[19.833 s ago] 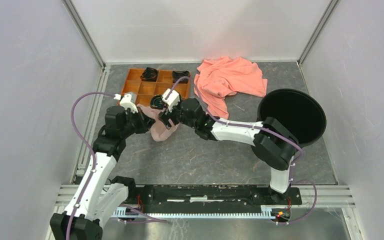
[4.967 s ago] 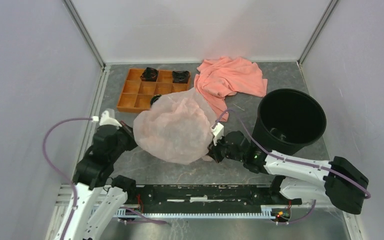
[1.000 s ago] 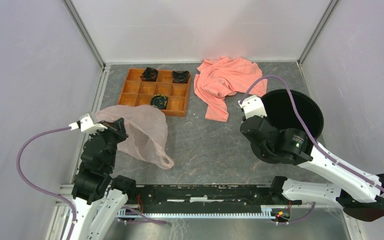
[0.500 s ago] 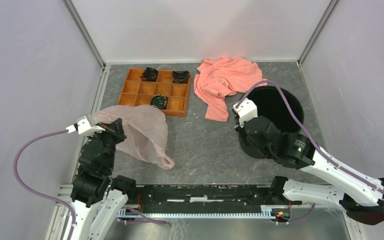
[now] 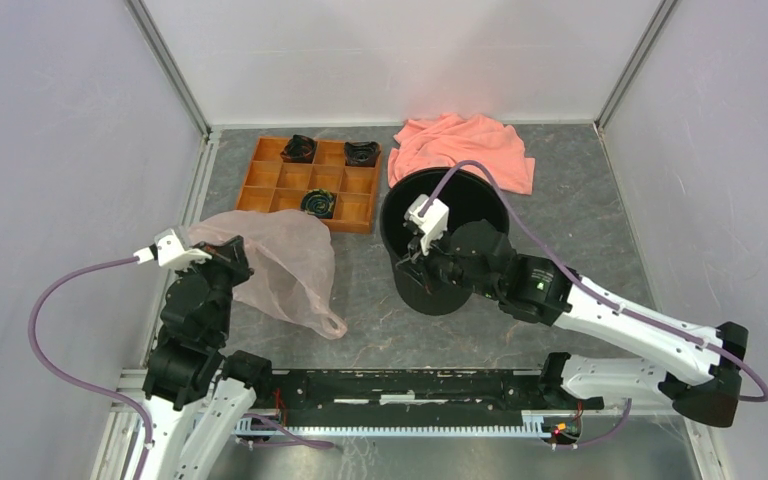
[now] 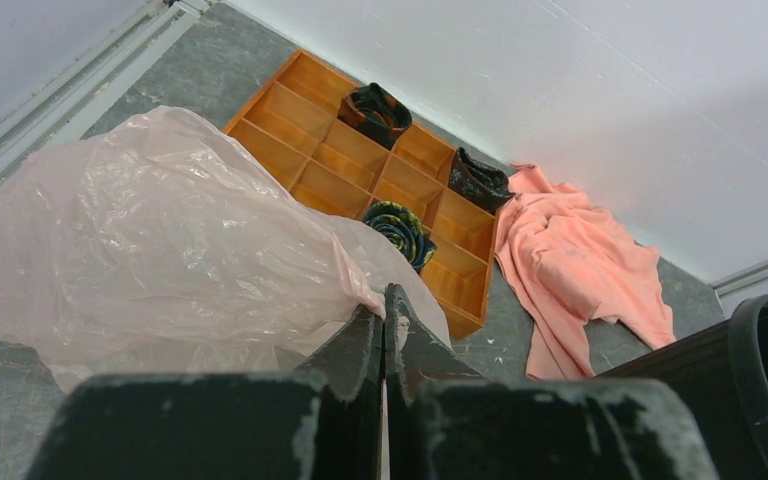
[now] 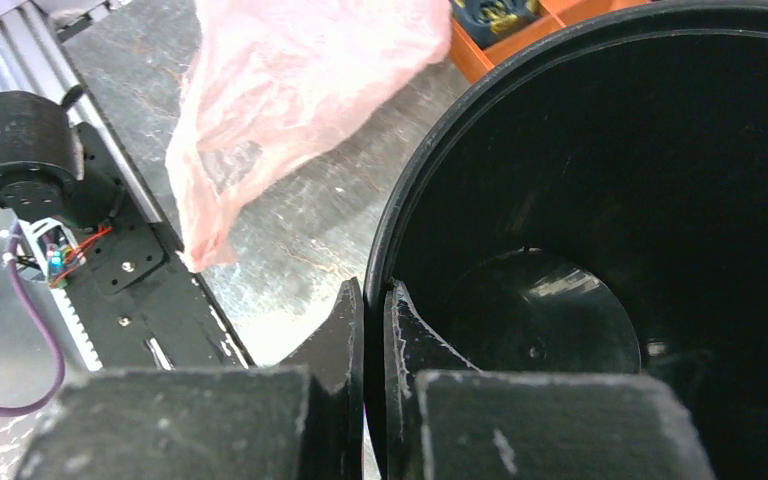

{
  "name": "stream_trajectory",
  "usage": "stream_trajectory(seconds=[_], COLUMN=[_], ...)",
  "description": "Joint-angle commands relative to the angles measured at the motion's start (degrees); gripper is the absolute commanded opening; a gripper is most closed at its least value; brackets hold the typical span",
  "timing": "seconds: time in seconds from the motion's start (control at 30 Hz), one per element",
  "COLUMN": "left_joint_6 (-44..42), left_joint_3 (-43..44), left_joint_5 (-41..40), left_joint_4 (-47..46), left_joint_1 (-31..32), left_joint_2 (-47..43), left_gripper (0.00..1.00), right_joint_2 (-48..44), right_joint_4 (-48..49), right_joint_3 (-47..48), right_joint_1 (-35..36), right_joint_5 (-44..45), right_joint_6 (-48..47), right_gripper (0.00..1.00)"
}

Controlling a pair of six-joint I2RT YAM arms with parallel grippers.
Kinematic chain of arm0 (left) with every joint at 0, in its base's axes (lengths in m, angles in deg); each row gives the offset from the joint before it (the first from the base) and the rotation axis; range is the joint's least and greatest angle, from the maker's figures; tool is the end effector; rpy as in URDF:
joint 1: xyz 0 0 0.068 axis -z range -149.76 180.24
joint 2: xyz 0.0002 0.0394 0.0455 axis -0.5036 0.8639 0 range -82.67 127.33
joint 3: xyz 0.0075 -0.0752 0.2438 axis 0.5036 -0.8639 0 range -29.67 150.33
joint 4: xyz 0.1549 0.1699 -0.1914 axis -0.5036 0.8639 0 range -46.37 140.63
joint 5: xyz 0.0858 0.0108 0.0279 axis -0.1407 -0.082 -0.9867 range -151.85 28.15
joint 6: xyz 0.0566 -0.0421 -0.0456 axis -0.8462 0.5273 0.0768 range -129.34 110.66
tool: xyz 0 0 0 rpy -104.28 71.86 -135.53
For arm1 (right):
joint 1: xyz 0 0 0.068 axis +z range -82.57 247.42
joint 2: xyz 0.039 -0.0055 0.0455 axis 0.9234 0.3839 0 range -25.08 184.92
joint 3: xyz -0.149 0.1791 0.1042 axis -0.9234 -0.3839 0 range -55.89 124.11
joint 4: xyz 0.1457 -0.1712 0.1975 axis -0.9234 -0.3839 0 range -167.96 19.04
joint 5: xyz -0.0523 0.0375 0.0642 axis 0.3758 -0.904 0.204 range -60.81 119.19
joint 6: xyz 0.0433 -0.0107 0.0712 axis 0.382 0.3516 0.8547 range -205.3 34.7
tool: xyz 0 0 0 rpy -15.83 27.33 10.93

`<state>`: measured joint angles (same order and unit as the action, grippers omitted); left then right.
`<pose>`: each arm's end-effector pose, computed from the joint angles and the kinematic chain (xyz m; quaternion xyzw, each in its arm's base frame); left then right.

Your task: Put the trash bags into the trash bin

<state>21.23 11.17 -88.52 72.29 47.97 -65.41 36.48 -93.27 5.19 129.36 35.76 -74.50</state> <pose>0.1639 -0.0176 0.3430 -0.2349 0.6960 -0.1135 0.6690 0.1600 0.2821 0.3302 -0.3302 0.7638 0.2892 0.4732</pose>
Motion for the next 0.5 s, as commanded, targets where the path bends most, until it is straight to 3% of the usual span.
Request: stream_trajectory(seconds=[0.0,0.1,0.23,0.3,0.47], left_joint_6=[-1.0,-1.0,-1.0,-1.0,-0.9], left_joint_3=[0.4,0.5,0.5,0.4,0.4], left_joint_5=[-2.1,-2.2,-2.4,-2.6,-2.8], left_joint_4=[-0.7,-0.6,-0.6,-0.6,-0.5], left_joint_1=[-0.2,-0.2,-0.2,-0.2,-0.2], left_joint_2=[0.7,1.1,1.0,0.8,0.4], left_gripper=[0.02,0.02,0.02,0.02,0.02], right_joint_2=[2.7,3.3,3.3,2.7,1.1], right_joint_4=[7.2,6.2,0.7,-2.1,-4.9], right_joint_3=[-0.7,-0.1,3.6,6.0,12.3], right_joint_1=[2.1,2.9,4.1,4.6,5.2], right_joint_5=[-6.1,-4.4,2.0,5.1,6.9], right_joint_6=[2.9,2.4,0.1,-1.2,-3.1], right_gripper=[0.01,0.05,0.36,0.46,0.62])
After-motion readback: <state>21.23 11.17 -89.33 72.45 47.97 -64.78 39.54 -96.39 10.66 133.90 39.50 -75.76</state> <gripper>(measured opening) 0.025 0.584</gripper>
